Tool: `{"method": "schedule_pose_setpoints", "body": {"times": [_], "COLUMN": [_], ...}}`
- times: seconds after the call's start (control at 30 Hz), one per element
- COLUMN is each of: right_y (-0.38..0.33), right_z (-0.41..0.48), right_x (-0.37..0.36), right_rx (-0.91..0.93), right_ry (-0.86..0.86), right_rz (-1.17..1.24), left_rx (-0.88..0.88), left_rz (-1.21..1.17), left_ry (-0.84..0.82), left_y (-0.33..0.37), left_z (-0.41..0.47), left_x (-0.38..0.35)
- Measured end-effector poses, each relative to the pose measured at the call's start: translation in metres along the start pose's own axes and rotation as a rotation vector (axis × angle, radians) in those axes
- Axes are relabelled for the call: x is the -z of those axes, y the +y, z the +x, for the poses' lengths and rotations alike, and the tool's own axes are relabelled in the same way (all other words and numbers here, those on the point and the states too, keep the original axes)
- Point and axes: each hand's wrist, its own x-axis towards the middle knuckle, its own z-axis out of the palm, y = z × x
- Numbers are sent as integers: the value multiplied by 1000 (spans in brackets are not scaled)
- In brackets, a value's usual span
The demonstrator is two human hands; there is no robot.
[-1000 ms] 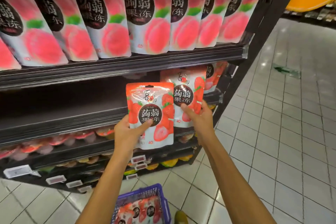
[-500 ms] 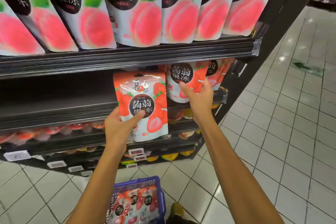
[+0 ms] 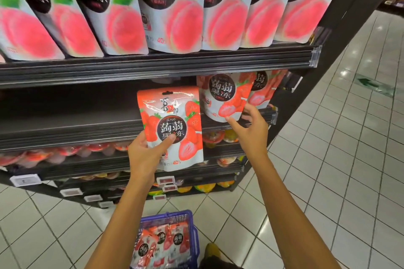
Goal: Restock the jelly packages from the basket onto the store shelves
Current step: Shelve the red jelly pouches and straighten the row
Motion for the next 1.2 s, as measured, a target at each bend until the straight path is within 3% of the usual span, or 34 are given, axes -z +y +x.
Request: {"method": "schedule_pose_setpoints", "body": {"times": [0.2, 0.47, 0.77, 0.9, 0.97, 1.1, 1.2], "right_y": [-1, -1, 4, -10, -17, -31, -35], "right_z": [0, 16, 15, 1, -11, -33, -37], "right_x": [-7, -12, -4, -5, -7, -17, -27], "right_rx": [-31, -117, -164, -61, -24, -140, -106], "right_ry": [143, 146, 203, 298, 195, -412, -525], "right_rz": [-114, -182, -69, -18, 62, 322, 323], "left_rx": [11, 3, -6, -19, -25, -18, -61], "left_rz": [9, 22, 24, 6, 5, 26, 58], "left_ry": [-34, -36, -62, -81, -88, -110, -136], "left_y": [-3, 4, 11, 13, 15, 19, 21], "left_z": [-7, -10, -11, -11, -10, -5, -4], "left_x": [2, 7, -4, -9, -11, -14, -14]}}
